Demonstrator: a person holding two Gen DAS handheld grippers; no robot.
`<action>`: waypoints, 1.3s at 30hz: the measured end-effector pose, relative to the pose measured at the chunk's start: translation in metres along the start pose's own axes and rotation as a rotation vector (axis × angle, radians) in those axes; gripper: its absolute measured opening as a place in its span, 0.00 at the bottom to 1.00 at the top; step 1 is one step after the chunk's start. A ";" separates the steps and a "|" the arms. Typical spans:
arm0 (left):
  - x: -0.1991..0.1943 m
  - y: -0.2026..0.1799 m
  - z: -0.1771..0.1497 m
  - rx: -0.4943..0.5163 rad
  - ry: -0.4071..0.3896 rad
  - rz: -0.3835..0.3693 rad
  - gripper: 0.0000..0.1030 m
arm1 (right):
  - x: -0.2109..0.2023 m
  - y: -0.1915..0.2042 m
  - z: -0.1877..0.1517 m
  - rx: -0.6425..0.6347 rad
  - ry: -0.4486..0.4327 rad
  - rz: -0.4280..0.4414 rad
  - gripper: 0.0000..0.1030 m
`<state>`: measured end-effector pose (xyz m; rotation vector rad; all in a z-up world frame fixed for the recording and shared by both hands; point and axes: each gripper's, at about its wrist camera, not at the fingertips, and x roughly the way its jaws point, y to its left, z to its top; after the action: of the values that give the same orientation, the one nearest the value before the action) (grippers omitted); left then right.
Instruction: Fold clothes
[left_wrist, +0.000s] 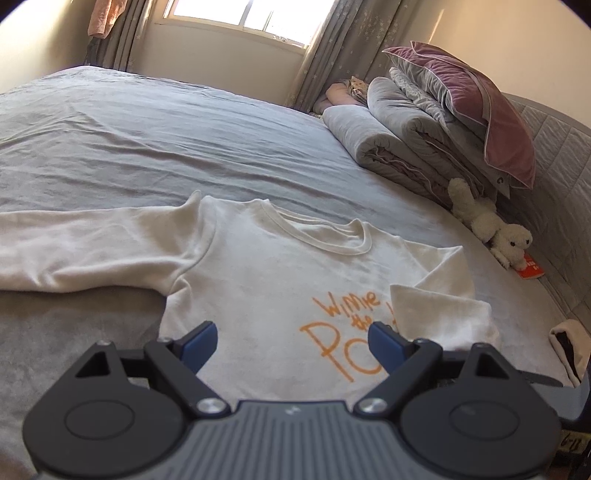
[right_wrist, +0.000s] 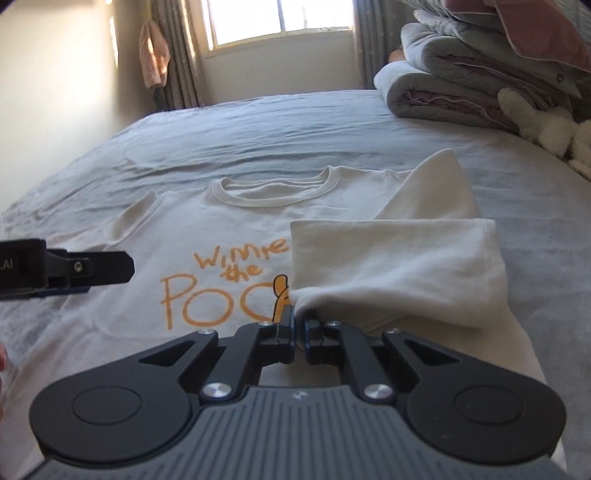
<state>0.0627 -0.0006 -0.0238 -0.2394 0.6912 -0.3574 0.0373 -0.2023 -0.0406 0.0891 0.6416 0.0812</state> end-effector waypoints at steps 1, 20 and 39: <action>0.000 0.000 0.000 0.001 0.001 0.003 0.87 | 0.000 0.001 0.000 -0.010 0.003 -0.001 0.07; -0.016 -0.007 -0.016 -0.033 0.062 0.080 0.87 | -0.028 -0.028 0.009 0.227 0.120 0.052 0.70; -0.014 -0.006 -0.014 -0.027 0.064 0.106 0.87 | -0.032 -0.076 0.017 0.481 0.029 -0.074 0.57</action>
<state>0.0425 -0.0023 -0.0240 -0.2166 0.7693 -0.2557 0.0261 -0.2818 -0.0160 0.5287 0.6828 -0.1452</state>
